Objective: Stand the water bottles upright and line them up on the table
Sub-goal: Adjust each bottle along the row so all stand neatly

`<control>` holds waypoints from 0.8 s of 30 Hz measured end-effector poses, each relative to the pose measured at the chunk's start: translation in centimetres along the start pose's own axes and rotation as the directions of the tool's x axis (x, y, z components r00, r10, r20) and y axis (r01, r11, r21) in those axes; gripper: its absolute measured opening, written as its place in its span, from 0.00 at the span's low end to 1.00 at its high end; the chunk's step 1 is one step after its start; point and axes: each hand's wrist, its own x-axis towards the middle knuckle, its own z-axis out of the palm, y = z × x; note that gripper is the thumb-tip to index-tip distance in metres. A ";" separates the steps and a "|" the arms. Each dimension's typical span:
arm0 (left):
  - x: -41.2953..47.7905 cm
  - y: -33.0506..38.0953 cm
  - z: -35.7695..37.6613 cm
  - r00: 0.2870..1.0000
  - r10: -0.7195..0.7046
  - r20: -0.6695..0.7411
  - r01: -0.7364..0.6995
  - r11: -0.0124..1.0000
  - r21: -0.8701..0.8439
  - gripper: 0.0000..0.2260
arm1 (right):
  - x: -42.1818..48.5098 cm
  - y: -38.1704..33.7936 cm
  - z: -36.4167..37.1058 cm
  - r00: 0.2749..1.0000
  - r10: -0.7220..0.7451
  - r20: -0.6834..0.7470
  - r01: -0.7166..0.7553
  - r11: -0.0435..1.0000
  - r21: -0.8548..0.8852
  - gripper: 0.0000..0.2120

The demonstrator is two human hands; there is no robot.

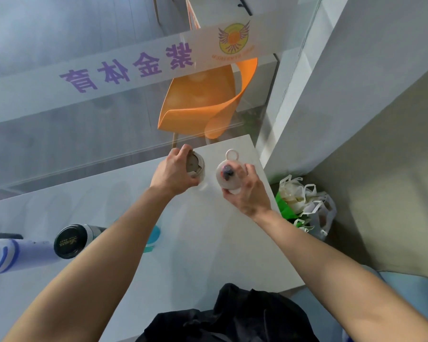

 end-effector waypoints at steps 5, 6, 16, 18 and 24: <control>2.0 0.7 0.1 1.000 0.017 -0.021 -0.018 1.000 -0.008 0.39 | 6.5 2.0 -1.3 0.993 0.113 -0.021 -0.112 0.992 0.059 0.39; 2.4 0.8 0.1 1.000 0.019 -0.024 -0.020 1.000 -0.016 0.38 | 7.5 2.3 -1.5 0.993 0.119 -0.011 -0.118 0.991 0.065 0.38; 5.0 1.3 -0.4 1.000 0.011 -0.015 -0.013 0.996 -0.088 0.38 | 10.4 4.5 -2.7 0.993 0.069 0.092 -0.080 0.990 0.119 0.35; 5.6 1.6 -0.6 1.000 0.010 -0.019 -0.011 0.995 -0.095 0.39 | 10.3 4.8 -2.4 0.994 0.066 0.084 -0.076 0.989 0.127 0.35; 6.4 2.0 -0.8 1.000 0.004 -0.002 -0.005 0.996 -0.093 0.40 | 10.8 4.4 -2.0 0.994 0.062 0.090 -0.075 0.986 0.148 0.36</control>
